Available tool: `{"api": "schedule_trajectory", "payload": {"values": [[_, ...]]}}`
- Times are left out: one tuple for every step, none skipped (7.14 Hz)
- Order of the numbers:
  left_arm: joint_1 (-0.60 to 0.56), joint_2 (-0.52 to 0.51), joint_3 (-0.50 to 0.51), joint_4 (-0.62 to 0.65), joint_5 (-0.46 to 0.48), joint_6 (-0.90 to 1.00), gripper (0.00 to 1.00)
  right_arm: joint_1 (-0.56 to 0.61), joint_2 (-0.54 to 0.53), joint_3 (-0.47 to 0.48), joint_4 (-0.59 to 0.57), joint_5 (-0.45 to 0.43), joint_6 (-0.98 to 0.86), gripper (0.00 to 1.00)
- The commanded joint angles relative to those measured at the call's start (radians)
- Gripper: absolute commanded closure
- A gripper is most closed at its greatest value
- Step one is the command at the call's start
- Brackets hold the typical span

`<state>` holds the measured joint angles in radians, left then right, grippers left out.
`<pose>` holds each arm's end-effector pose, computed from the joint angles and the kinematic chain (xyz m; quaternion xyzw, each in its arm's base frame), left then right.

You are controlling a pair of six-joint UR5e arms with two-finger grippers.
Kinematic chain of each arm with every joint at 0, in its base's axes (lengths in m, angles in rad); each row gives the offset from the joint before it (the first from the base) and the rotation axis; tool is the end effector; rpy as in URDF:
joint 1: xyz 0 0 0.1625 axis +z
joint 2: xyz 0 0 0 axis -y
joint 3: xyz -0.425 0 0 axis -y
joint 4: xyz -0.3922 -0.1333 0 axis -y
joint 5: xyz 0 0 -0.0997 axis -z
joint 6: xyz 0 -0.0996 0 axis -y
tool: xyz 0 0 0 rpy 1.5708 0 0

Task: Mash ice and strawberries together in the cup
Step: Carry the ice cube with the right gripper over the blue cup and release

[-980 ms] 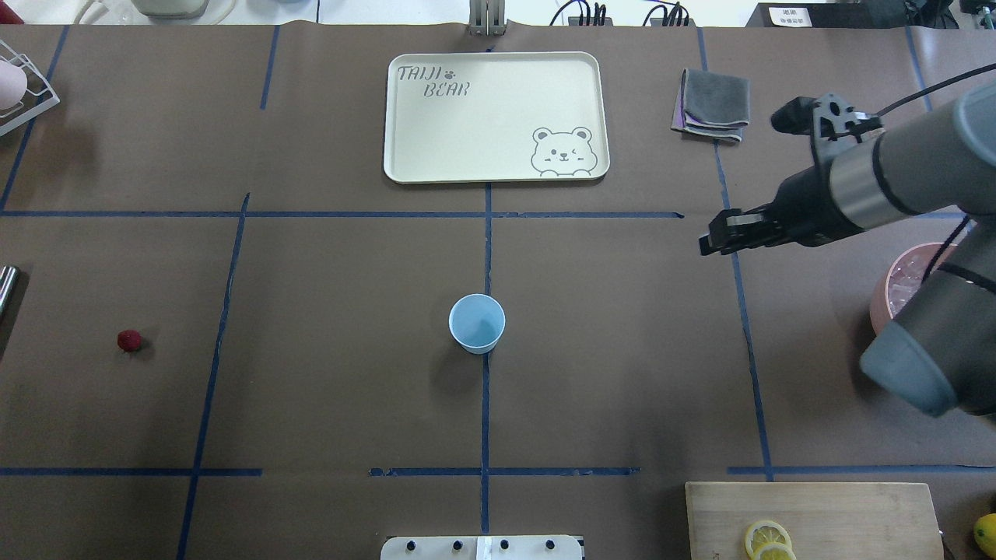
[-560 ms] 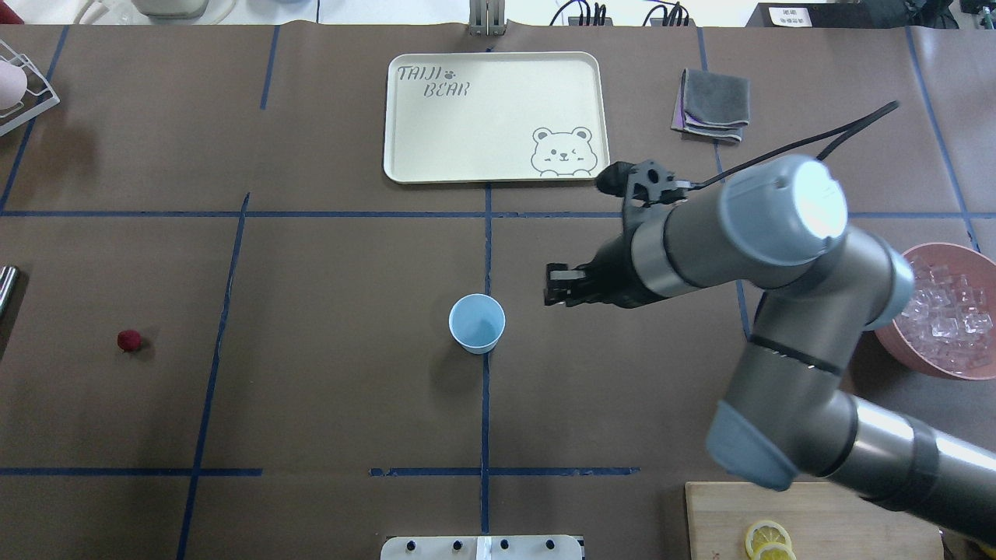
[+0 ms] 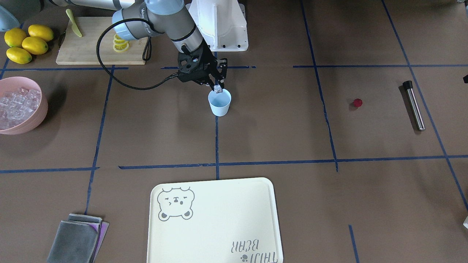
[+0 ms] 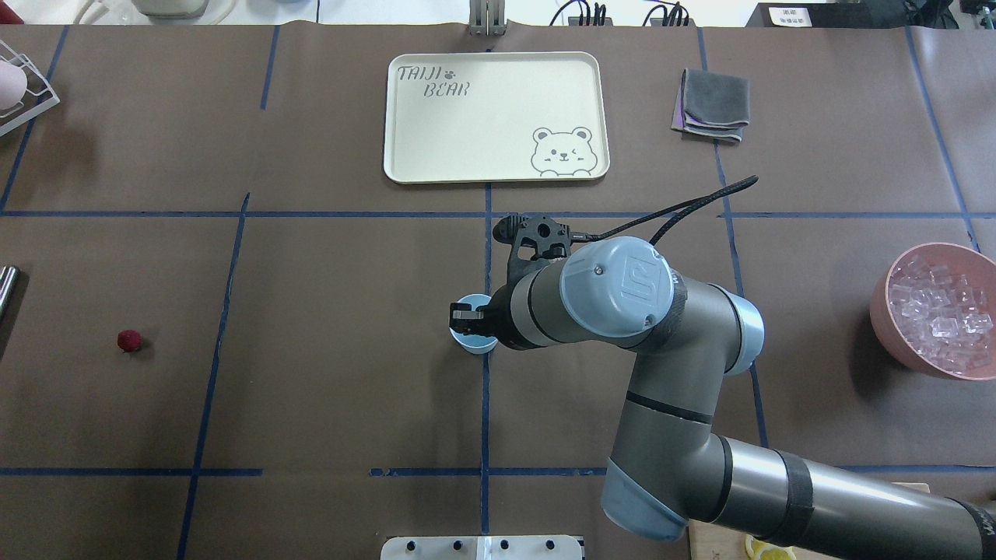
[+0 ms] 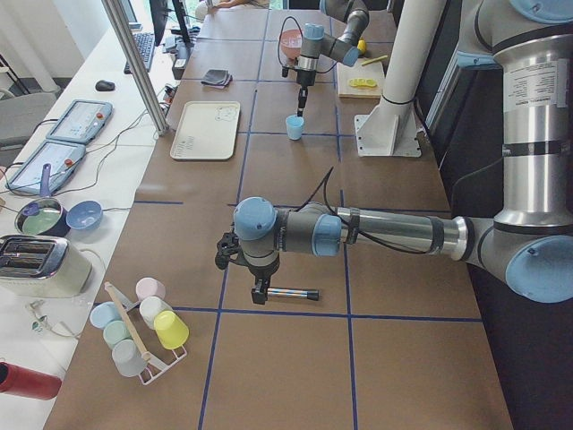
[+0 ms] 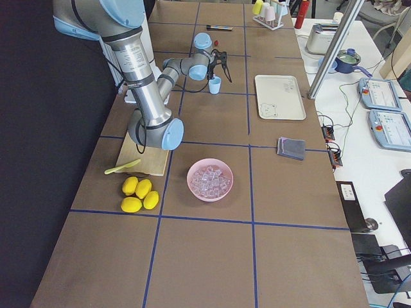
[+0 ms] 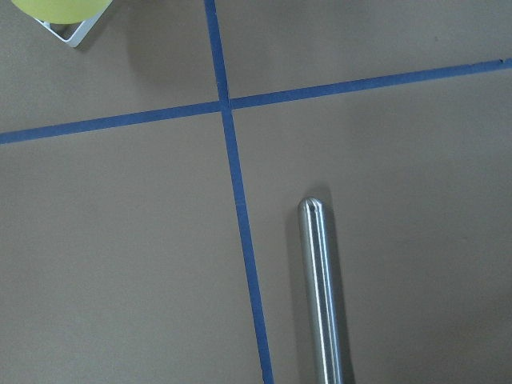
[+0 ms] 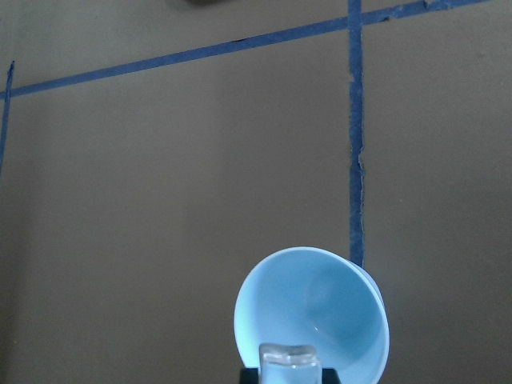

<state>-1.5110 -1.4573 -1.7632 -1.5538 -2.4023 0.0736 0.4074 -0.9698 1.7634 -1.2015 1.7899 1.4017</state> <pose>-0.0329 -0.4493 0.6147 0.0311 0.4035 0.0734 0.9115 -0.5472 -0.3577 0.1805 0.0676 -0.5494 0.0391 0.8319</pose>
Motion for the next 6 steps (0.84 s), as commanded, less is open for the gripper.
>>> {"api": "schedule_trajectory", "payload": {"values": [[0.0,0.008,-0.001,-0.003,-0.047,0.0,0.0,-0.001,0.006,-0.01,0.0,-0.012,0.0,0.61],[0.0,0.02,-0.001,-0.023,-0.047,0.0,0.0,-0.002,0.023,-0.016,-0.022,-0.047,0.0,0.33],[0.0,0.035,0.001,-0.052,-0.047,-0.002,0.0,-0.002,0.045,-0.039,-0.032,-0.05,-0.001,0.19],[0.0,0.035,0.002,-0.058,-0.049,-0.005,0.0,0.001,0.043,-0.035,-0.035,-0.046,-0.001,0.19],[0.0,0.035,0.002,-0.058,-0.047,-0.005,0.0,0.04,0.024,0.031,-0.097,-0.014,-0.003,0.19],[0.0,0.035,0.001,-0.058,-0.049,-0.005,0.0,0.115,-0.057,0.151,-0.192,0.078,-0.016,0.19]]}}
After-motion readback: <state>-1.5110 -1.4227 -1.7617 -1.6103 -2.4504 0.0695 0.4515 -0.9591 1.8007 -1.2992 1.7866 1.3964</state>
